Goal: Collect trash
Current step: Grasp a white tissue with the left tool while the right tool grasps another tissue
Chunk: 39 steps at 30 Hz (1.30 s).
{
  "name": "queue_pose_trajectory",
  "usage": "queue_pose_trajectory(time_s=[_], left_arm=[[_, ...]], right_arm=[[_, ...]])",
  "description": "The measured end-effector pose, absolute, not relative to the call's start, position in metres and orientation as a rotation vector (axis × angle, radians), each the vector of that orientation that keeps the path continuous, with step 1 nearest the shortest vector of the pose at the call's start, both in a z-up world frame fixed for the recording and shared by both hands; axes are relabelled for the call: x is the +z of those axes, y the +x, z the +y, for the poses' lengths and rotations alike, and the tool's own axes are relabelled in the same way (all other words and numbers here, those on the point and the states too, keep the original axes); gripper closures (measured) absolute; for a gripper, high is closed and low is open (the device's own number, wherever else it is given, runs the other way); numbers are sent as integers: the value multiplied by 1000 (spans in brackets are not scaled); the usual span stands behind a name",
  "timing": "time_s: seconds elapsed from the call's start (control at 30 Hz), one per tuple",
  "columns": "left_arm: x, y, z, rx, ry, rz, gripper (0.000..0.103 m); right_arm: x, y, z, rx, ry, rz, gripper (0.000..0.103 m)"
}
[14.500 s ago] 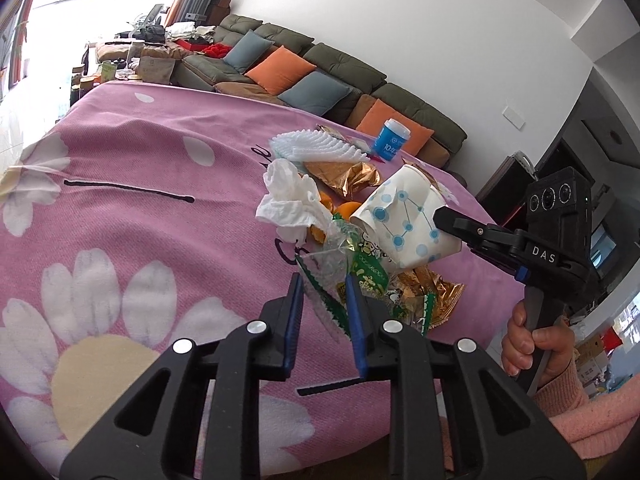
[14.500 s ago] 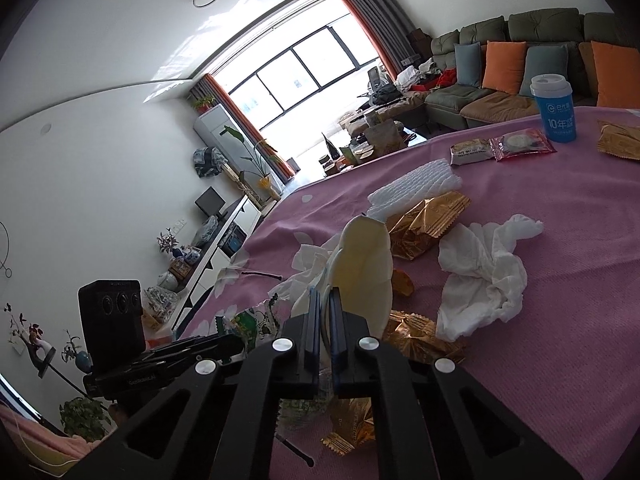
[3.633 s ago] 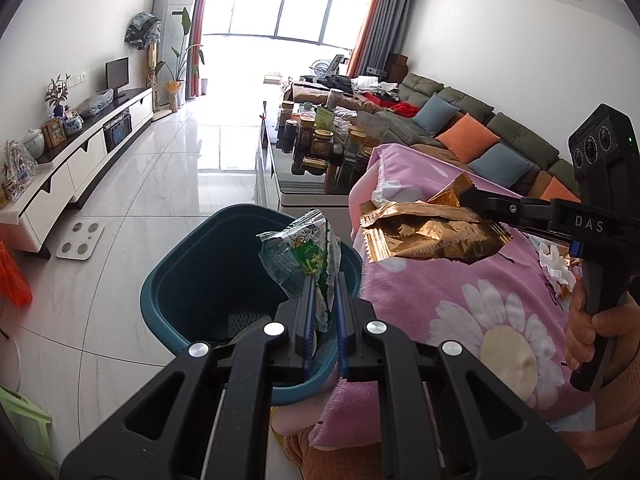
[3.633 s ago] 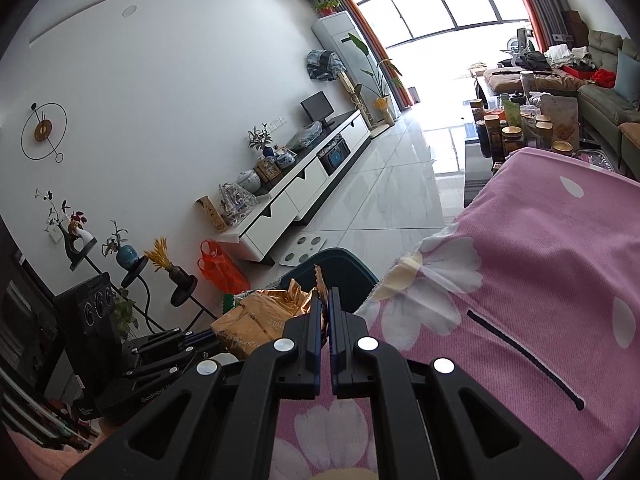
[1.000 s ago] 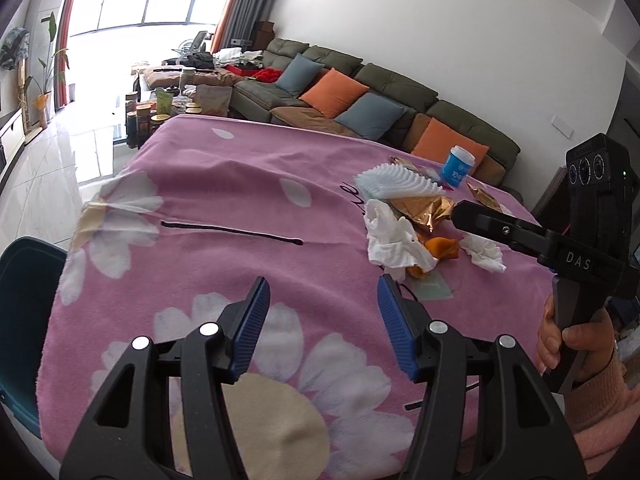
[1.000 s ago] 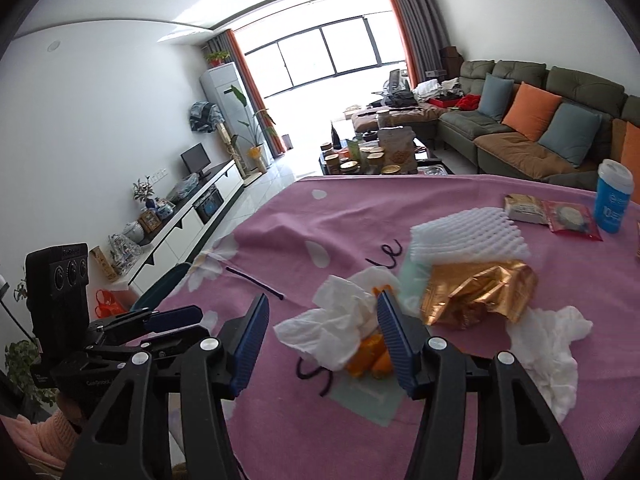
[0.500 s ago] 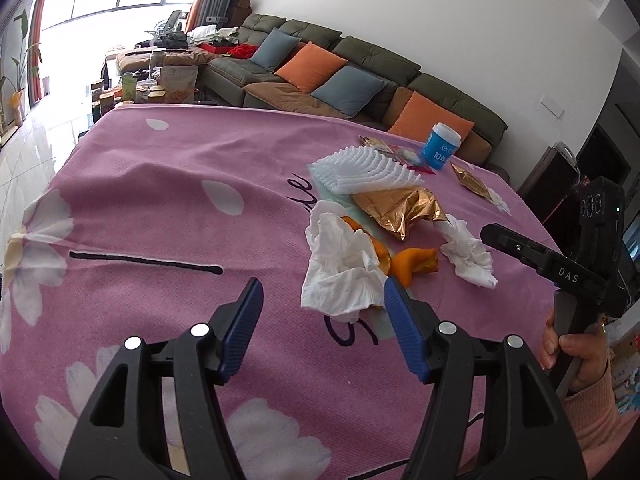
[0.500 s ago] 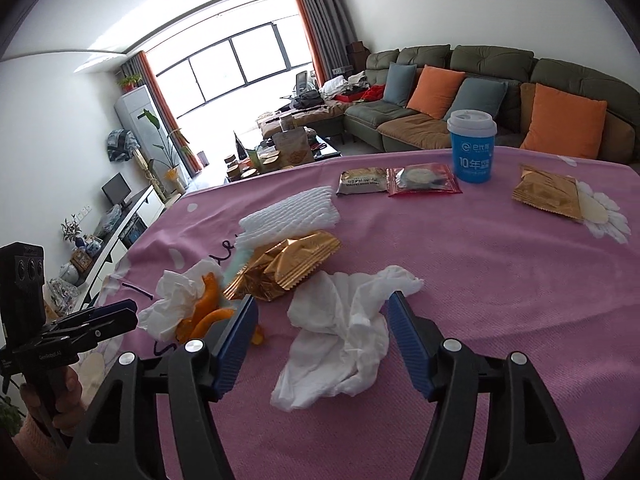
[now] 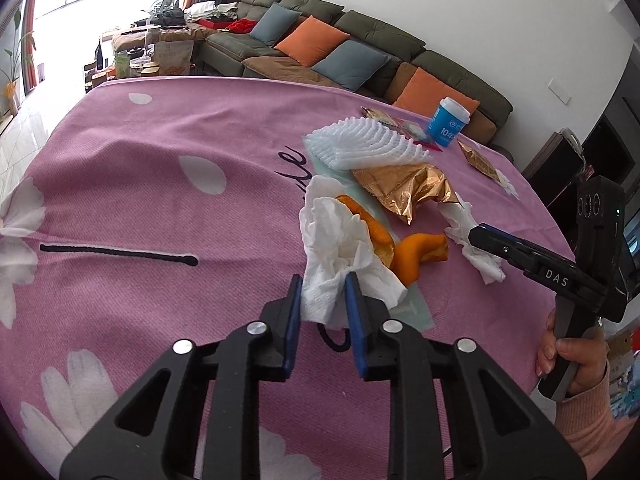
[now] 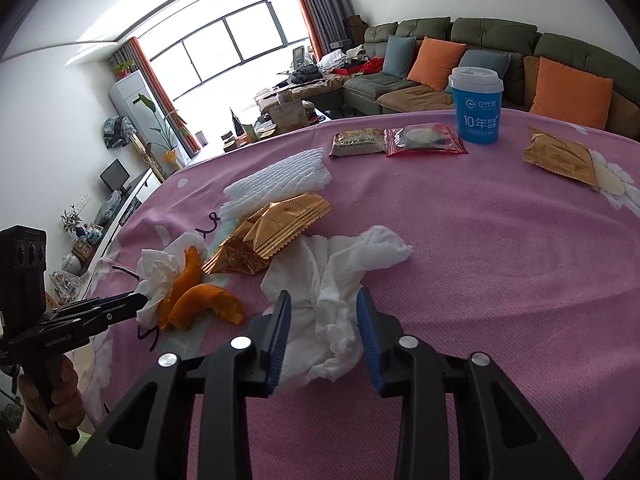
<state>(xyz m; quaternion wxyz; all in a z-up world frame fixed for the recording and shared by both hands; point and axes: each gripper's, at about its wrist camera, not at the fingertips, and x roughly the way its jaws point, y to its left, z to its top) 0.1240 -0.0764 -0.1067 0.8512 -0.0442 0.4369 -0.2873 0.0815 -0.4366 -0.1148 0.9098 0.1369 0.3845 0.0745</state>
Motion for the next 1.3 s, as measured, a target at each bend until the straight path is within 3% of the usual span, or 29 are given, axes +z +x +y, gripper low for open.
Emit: queue_pose_trajectory(time_s=[0.2,1.3], left_arm=[[-100,115,-71,-609,-96,884,93],[-56,53,48,-482,-175,722,95]], right_arm=[[-111,75,-442,153,300,767,94],[-33,36,-410,284,275,546,95]])
